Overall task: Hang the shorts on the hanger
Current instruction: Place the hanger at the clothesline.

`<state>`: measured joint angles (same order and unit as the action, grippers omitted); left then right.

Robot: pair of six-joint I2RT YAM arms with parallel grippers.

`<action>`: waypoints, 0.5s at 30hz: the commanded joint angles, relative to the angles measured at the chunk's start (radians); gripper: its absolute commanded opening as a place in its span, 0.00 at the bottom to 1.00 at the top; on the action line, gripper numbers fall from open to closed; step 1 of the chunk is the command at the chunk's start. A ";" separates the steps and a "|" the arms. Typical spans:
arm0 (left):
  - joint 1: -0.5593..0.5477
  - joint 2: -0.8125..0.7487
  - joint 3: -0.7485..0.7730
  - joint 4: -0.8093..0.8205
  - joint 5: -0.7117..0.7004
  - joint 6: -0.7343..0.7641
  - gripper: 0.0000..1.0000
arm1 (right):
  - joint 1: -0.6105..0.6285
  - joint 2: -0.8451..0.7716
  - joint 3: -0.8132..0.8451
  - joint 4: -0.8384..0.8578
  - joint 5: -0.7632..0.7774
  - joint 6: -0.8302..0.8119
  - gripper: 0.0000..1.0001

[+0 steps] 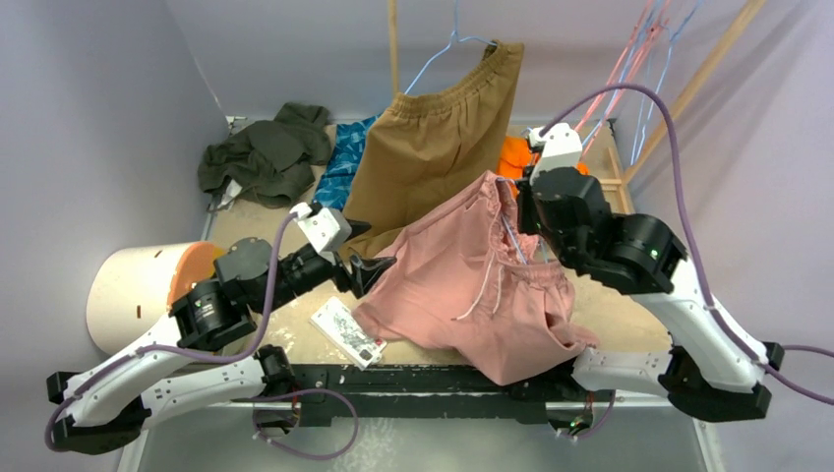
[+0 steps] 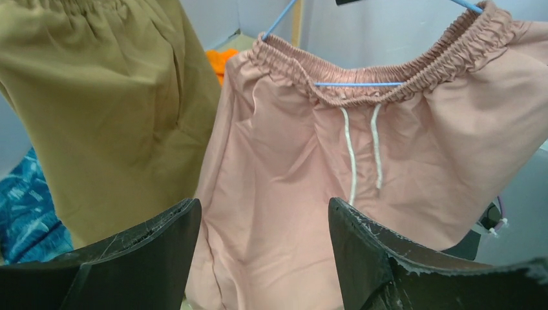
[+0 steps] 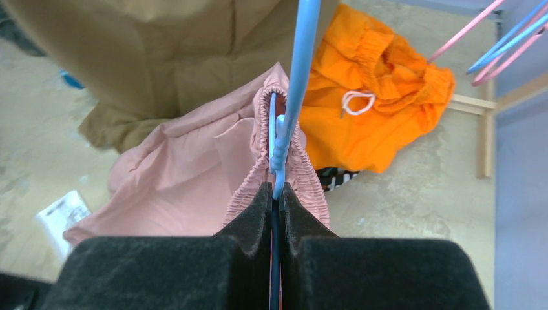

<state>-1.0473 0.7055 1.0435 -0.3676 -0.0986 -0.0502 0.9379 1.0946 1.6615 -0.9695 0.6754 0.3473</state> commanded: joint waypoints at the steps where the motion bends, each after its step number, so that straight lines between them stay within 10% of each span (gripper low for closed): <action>1: 0.002 -0.025 -0.044 0.098 -0.043 -0.038 0.72 | -0.007 0.057 0.054 0.032 0.226 0.021 0.00; 8: 0.002 -0.057 -0.080 0.080 -0.084 -0.029 0.71 | -0.065 0.129 0.125 0.114 0.277 -0.097 0.00; 15: 0.001 -0.081 -0.092 0.068 -0.125 -0.023 0.71 | -0.068 0.274 0.552 0.116 0.412 -0.235 0.00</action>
<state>-1.0473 0.6380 0.9577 -0.3431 -0.1802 -0.0677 0.8761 1.3514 1.9953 -0.9539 0.9283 0.2249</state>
